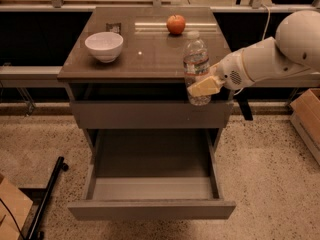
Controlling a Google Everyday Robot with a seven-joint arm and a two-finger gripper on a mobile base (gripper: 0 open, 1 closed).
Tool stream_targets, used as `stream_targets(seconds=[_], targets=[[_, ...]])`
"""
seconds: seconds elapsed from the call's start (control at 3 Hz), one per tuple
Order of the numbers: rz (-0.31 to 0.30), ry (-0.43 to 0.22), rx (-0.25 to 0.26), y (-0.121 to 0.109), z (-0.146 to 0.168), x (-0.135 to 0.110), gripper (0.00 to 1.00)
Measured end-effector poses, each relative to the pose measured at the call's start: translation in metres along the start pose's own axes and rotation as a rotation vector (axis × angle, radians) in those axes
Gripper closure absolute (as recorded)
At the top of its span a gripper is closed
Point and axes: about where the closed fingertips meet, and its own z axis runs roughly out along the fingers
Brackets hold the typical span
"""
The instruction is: Place water bottle into middle drawer
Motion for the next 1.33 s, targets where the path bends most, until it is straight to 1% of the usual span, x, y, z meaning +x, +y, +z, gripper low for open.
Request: stream_targets(seconds=[0.33, 0.67, 1.0, 1.33], targets=[[-0.033, -0.018, -0.009, 0.017, 0.021, 0.02, 1.0], [-0.037, -0.073, -0.029, 0.035, 0.04, 0.048, 1.0], [0.002, -0.161, -0.073, 0.053, 0.062, 0.087, 1.0], [0.206, -0.257, -0.144, 0.067, 0.107, 0.137, 1.0]])
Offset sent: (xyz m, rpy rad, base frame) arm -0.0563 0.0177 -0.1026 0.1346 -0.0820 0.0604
